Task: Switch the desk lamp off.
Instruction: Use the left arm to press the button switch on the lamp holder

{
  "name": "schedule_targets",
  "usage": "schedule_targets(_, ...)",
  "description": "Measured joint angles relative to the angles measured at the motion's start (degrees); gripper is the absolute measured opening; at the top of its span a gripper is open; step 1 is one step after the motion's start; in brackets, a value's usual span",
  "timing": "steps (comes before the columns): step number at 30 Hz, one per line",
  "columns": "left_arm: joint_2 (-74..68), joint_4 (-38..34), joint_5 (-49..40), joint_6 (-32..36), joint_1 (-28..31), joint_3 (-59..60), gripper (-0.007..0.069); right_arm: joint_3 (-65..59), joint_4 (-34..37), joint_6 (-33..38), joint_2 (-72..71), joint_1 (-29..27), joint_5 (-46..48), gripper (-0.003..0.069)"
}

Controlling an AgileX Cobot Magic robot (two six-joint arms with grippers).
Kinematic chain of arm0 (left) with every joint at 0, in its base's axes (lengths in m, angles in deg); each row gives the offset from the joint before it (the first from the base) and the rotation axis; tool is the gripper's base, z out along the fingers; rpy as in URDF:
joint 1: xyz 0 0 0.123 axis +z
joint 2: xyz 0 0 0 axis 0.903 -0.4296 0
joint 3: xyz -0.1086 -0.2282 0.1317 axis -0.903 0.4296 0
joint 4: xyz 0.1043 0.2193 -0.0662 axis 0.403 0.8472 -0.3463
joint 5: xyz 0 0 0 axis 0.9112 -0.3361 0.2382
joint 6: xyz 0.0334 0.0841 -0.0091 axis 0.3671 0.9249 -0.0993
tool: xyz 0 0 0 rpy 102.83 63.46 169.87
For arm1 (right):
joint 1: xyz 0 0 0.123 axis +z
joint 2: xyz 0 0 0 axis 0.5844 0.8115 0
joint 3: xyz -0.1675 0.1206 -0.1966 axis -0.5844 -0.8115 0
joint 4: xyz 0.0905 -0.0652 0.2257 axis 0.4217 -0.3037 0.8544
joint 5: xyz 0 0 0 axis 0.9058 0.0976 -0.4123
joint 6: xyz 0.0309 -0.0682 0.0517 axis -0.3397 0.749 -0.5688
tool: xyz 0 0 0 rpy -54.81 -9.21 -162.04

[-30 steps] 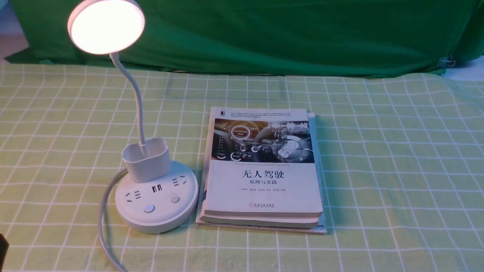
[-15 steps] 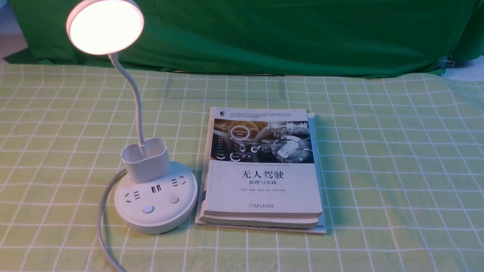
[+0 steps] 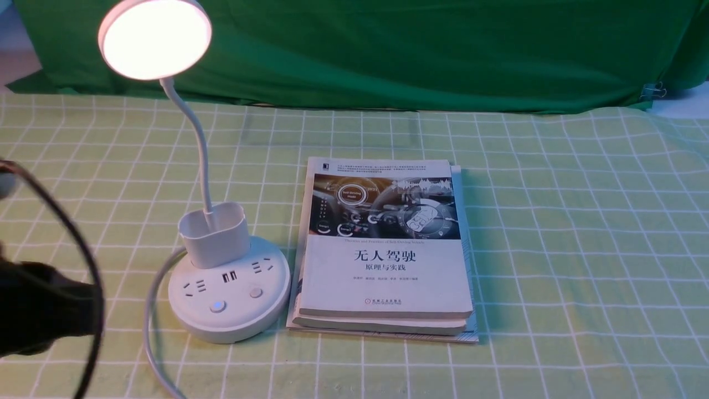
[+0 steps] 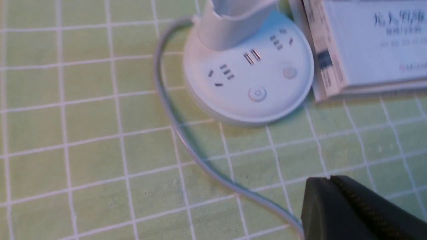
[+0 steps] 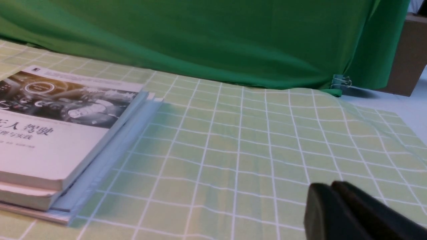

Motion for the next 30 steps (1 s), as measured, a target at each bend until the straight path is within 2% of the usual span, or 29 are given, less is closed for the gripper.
schedule_targets(1, -0.63, 0.5, 0.08, -0.21, -1.35, -0.29, -0.0001, 0.0, 0.0, 0.0, 0.0, 0.0, 0.0, 0.0029)
schedule_targets(4, -11.55, 8.4, 0.13, -3.94, -12.68, -2.58, -0.0001, 0.0, 0.0, 0.0, 0.0, 0.0, 0.0, 0.0029)
schedule_targets(5, -12.09, 8.64, 0.21, -3.94, -13.24, -2.73, -0.0001, 0.0, 0.0, 0.0, 0.0, 0.0, 0.0, 0.0029)
schedule_targets(6, -15.71, 9.7, 0.75, -4.41, -16.59, -3.89, -0.0001, 0.0, 0.0, 0.0, 0.0, 0.0, 0.0, 0.0029)
schedule_targets(8, -20.69, 9.76, 1.73, -4.66, -19.78, -5.86, -0.0001, 0.0, 0.0, 0.0, 0.0, 0.0, 0.0, 0.0029)
schedule_targets(18, -36.12, 10.12, 2.89, -4.88, -17.96, -13.43, -0.0001, 0.0, 0.0, 0.0, 0.0, 0.0, -0.08, 0.0029)
schedule_targets(30, -47.53, 11.1, 4.3, -7.11, -17.38, -23.29, -0.0001, 0.0, 0.0, 0.0, 0.0, 0.0, -0.08, 0.0029)
